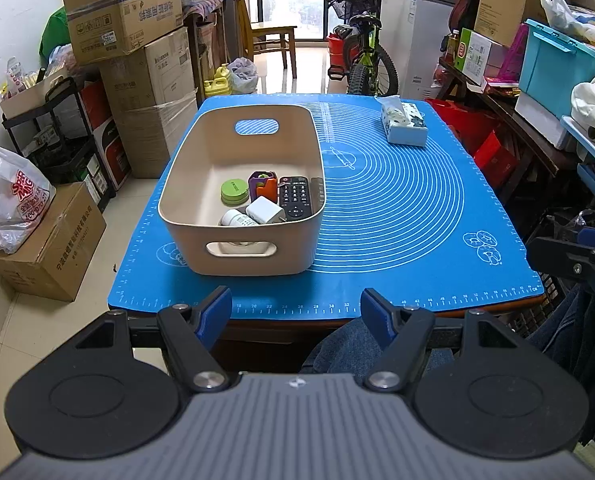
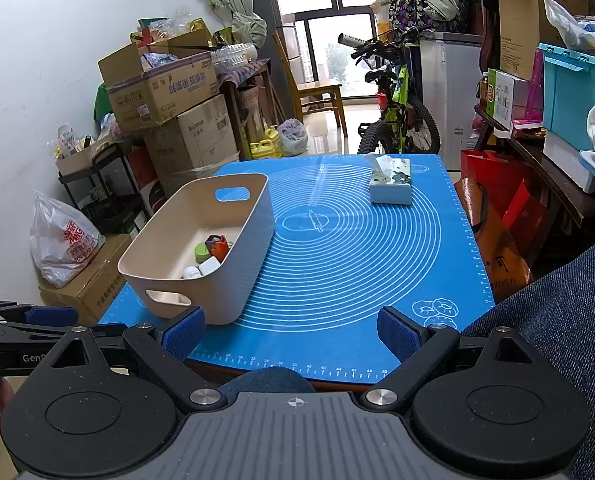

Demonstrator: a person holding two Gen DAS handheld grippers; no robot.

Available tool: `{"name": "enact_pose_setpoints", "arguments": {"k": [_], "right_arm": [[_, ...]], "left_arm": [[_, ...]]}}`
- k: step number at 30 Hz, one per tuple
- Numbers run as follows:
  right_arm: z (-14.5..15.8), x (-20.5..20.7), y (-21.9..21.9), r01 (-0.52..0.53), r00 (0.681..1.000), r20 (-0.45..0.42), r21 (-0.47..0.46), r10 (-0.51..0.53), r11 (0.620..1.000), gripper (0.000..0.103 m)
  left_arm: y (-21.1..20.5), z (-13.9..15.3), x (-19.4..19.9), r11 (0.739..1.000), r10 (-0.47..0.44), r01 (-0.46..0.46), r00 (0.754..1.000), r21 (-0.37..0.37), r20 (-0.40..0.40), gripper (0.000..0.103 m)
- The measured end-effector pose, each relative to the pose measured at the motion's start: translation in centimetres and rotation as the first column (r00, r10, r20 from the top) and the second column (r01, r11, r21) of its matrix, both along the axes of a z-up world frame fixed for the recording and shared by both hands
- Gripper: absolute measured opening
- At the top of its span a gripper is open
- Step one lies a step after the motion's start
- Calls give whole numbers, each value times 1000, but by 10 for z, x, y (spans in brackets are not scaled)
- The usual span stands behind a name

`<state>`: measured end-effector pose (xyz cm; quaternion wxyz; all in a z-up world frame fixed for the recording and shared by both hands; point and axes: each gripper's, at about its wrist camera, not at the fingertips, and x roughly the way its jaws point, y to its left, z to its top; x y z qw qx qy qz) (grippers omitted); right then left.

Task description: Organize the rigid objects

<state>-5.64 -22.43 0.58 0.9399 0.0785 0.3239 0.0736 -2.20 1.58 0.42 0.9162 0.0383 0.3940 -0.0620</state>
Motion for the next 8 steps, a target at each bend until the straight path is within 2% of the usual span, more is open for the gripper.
{"name": "enact_pose_setpoints", "arguments": {"k": [8], "right_arm": [[1,0,0,0,1000,0,1,0,1000,93]], "left_arm": [[4,-1,0,1000,9,-9,1000,-3,-1,72]]}}
